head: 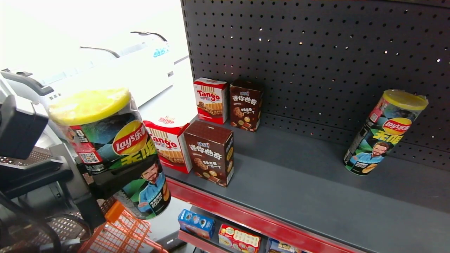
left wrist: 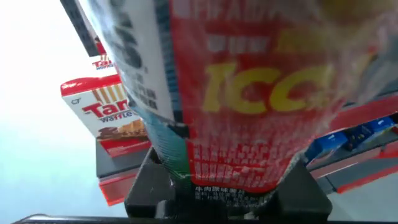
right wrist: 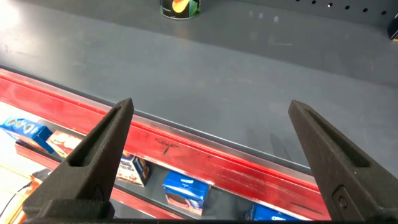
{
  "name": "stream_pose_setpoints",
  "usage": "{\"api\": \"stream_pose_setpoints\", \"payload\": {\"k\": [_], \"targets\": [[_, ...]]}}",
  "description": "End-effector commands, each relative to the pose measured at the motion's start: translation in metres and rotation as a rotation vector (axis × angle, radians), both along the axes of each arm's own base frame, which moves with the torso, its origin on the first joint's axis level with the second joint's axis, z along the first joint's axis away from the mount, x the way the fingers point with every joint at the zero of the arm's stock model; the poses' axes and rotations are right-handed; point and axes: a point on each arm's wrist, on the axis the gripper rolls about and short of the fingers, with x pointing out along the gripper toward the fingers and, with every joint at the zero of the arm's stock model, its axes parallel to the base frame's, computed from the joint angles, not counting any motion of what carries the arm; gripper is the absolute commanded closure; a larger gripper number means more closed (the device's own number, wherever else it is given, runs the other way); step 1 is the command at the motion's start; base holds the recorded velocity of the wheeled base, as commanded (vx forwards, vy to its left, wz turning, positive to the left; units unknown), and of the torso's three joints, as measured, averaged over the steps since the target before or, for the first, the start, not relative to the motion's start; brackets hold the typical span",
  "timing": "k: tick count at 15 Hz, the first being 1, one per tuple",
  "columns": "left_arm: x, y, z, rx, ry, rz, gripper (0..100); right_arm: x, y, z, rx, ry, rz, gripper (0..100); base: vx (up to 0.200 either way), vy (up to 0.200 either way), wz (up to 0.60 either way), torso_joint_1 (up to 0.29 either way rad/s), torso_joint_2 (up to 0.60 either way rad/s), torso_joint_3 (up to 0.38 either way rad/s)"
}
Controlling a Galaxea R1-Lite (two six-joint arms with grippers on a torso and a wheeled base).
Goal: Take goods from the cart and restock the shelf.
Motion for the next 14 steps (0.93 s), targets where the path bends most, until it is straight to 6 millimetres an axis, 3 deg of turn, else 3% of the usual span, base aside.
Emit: {"api": "stream_pose_setpoints", "payload": {"k": [1, 10, 14], "targets": [[0.008, -0.005, -0.003, 0.006, 0.014, -0.022, 100, 0.0, 0.0, 0.0, -0.001, 0.0, 0.001, 0, 0.0, 0.0, 0.0, 0.0, 0.0, 0.0], [0.025, -0.052, 0.006, -0.011, -0.005, -0.32, 100, 0.0, 0.0, 0.0, -0.001, 0.0, 0.001, 0, 0.0, 0.0, 0.0, 0.0, 0.0, 0.0], [0.025, -0.06, 0.006, -0.01, -0.002, -0.356, 100, 0.0, 0.0, 0.0, -0.001, 0.0, 0.001, 0, 0.0, 0.0, -0.6, -0.001, 0.0, 0.002]]}}
